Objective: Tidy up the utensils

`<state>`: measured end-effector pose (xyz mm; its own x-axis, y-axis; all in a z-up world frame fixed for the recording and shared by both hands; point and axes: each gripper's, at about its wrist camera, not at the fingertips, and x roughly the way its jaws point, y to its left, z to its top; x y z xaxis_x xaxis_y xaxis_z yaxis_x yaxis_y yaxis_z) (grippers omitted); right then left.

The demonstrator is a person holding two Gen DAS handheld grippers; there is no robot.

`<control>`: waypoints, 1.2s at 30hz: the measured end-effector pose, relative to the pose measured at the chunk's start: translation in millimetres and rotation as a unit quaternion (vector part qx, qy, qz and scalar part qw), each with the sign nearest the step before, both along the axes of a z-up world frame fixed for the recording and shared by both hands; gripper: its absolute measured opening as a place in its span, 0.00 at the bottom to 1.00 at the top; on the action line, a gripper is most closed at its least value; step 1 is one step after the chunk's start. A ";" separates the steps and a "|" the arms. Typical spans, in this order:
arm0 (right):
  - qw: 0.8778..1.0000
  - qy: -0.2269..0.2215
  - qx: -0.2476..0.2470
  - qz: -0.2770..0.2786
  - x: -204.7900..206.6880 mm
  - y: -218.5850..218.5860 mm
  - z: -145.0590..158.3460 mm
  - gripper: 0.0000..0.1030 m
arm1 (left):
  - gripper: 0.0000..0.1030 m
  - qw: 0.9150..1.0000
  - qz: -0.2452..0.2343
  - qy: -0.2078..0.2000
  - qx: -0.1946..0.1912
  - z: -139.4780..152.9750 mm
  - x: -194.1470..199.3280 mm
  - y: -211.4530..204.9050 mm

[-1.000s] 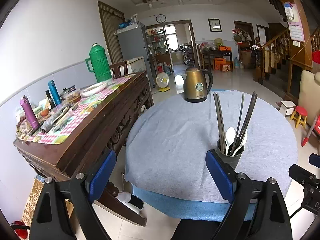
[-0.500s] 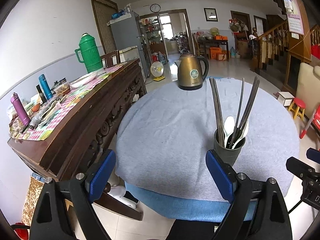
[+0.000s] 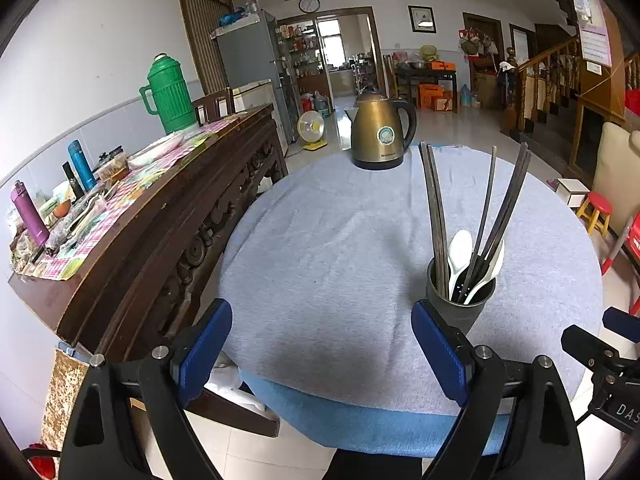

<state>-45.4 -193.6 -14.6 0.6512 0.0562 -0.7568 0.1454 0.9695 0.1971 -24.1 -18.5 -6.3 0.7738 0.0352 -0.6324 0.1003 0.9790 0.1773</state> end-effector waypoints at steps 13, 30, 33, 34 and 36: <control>1.000 -0.002 0.005 0.000 5.8 -1.4 -4.5 0.77 | 0.89 1.000 -0.003 0.007 0.004 -6.4 3.4 -4.1; 1.000 -0.008 -0.001 -0.002 5.2 7.0 0.2 0.77 | 0.89 1.000 -0.004 0.003 -0.009 -3.3 1.2 2.6; 1.000 -0.010 -0.001 0.000 4.1 9.2 2.4 0.77 | 0.89 1.000 -0.003 -0.001 -0.011 -1.4 -1.9 4.6; 1.000 -0.011 -0.002 0.001 3.4 10.2 2.9 0.77 | 0.89 1.000 -0.003 -0.002 -0.011 -0.8 -2.5 4.9; 1.000 -0.013 -0.003 0.002 1.5 12.2 4.5 0.77 | 0.89 1.000 -0.003 -0.003 -0.012 0.0 -4.7 5.9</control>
<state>-43.9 -181.5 -10.0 0.6701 0.0551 -0.7402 0.1357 0.9714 0.1951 -28.7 -12.7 -6.3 0.7782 0.0155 -0.6278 0.1057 0.9822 0.1554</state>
